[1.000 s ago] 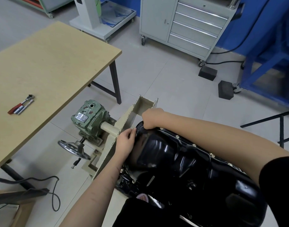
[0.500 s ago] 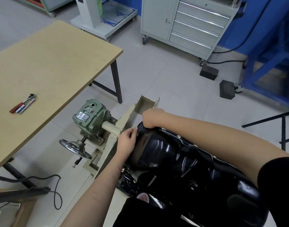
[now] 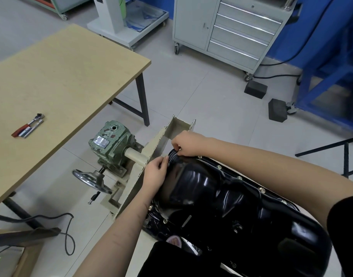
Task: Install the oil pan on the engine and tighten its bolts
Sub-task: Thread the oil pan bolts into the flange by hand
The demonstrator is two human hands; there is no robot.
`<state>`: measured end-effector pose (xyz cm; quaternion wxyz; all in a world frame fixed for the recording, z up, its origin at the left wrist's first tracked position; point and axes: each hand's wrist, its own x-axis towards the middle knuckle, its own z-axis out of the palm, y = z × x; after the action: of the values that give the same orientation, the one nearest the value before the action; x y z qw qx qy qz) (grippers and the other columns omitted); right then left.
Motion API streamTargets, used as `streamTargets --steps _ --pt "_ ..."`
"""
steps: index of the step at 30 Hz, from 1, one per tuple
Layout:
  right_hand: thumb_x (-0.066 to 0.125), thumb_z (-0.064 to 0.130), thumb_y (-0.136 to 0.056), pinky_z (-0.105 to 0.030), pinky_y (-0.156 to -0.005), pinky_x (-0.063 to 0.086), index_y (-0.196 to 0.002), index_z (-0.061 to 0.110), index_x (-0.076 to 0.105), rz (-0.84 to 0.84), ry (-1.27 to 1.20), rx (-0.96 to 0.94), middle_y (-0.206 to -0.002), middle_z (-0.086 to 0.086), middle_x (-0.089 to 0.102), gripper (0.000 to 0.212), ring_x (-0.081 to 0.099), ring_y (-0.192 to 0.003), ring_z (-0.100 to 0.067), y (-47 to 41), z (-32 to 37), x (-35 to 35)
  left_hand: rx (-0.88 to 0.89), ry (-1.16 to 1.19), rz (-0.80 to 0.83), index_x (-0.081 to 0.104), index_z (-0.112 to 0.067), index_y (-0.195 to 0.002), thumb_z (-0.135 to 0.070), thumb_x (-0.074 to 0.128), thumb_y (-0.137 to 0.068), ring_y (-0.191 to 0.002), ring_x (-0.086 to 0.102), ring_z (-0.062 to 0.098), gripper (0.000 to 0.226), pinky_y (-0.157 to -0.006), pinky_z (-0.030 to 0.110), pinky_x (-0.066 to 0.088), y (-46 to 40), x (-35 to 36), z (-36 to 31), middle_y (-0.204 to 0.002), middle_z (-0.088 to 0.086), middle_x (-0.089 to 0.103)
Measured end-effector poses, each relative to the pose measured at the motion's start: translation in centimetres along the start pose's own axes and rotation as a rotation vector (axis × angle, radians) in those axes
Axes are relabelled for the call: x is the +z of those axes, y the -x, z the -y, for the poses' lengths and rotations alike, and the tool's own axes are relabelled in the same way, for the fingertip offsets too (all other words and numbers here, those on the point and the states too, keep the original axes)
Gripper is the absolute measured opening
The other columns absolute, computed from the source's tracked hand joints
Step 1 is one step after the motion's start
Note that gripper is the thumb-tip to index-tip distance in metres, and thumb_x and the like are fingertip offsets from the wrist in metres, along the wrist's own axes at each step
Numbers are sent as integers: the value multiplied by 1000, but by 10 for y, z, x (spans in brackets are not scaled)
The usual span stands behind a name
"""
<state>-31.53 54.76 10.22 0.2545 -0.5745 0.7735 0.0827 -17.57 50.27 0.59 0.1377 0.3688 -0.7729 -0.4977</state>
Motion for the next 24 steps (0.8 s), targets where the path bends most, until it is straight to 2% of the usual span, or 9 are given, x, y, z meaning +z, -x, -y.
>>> streamTargets --steps 2,6,10,14,19,24 --pt "54 8 -86 -30 -80 45 -104 7 63 7 -14 -30 -108 -10 63 20 55 -102 -26 2 -4 -1 -5 3 3 34 -21 -52 -22 47 -95 -48 31 8 45 -47 16 28 0 0 0 -48 -6 32" --pt "47 0 -87 -22 -71 35 -110 4 62 2 -53 -51 -108 -12 63 28 55 -102 -25 6 -11 -2 -1 13 -5 33 -22 -52 -21 48 -95 -48 32 8 46 -47 16 28 0 0 0 -47 -6 32" --pt "49 7 -90 -24 -80 39 -109 2 62 -47 -150 -45 -108 -11 65 23 57 -102 -24 10 -18 -4 16 5 -12 33 -23 -51 -21 48 -95 -47 32 7 47 -47 14 29 1 0 0 -46 -7 32" --pt "54 6 -88 -15 -73 36 -105 2 65 -78 -209 -58 -105 -13 65 21 60 -96 -21 13 -21 -2 10 16 -10 32 -23 -51 -21 48 -94 -47 31 8 47 -47 16 27 0 0 1 -46 -6 30" --pt "52 6 -88 -30 -83 44 -105 4 66 -66 -119 -74 -104 -13 63 22 58 -97 -25 13 -20 0 7 11 -9 32 -22 -51 -23 49 -94 -47 31 8 46 -47 17 27 0 0 1 -46 -6 31" --pt "43 8 -91 -34 -77 39 -106 5 62 -41 165 -164 -108 -13 56 24 53 -100 -29 11 -13 1 7 10 -12 31 -21 -52 -22 48 -94 -48 29 9 46 -47 16 27 1 0 0 -46 -6 29"
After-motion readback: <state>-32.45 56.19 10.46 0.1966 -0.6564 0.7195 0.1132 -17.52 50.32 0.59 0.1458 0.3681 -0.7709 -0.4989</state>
